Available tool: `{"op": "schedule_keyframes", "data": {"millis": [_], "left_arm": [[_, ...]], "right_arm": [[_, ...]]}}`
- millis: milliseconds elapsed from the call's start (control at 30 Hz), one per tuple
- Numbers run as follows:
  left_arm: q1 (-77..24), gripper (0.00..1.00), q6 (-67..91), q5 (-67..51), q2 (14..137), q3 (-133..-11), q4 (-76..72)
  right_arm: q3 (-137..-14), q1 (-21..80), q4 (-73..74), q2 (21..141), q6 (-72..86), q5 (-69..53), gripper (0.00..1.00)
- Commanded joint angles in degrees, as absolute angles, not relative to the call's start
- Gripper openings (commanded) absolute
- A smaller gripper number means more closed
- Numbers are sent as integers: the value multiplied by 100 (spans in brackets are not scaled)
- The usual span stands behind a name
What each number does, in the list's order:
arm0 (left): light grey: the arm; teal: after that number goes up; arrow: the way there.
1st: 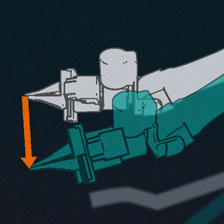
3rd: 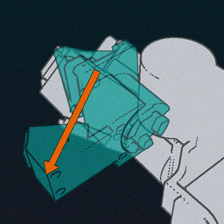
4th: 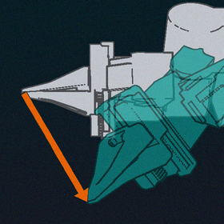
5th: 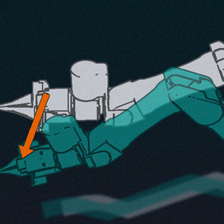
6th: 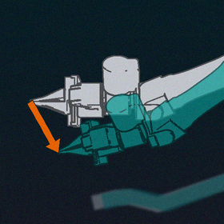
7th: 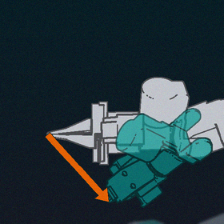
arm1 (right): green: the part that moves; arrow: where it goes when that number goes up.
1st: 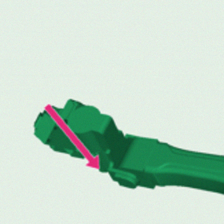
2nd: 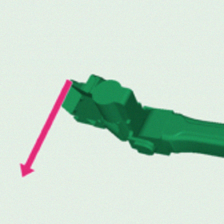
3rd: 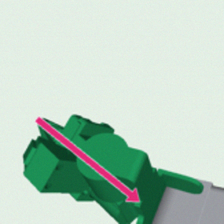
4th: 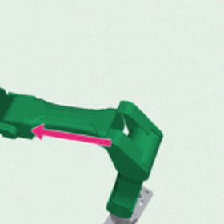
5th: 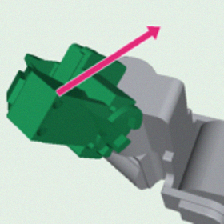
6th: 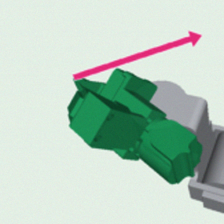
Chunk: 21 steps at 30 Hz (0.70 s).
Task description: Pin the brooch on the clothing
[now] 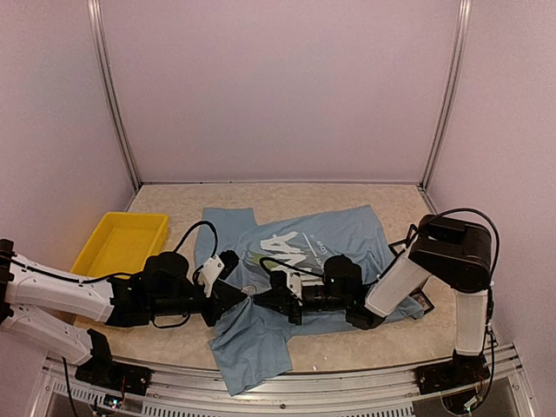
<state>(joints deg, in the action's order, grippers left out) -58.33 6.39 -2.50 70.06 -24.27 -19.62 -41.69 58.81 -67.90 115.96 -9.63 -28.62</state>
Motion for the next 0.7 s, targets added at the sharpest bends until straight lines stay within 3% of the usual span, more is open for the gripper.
{"op": "schedule_keyframes", "data": {"millis": [0,200,533,667], "left_arm": [[-5849,0,761,-468,6922,-2602,-2048],[-5780,0,923,-335,6754,-2630,-1991],[-5662,0,1317,-83,6905,-2762,-1681],[-5668,0,1370,-64,6926,-2793,-1716]], "right_arm": [[-4348,5897,-7019,11866,-704,-2814,7],[-4372,5895,-6992,12106,-685,-2654,10],[-4220,6216,-6843,11505,-431,-2366,28],[-4309,6321,-6771,11479,-349,-2062,31]]}}
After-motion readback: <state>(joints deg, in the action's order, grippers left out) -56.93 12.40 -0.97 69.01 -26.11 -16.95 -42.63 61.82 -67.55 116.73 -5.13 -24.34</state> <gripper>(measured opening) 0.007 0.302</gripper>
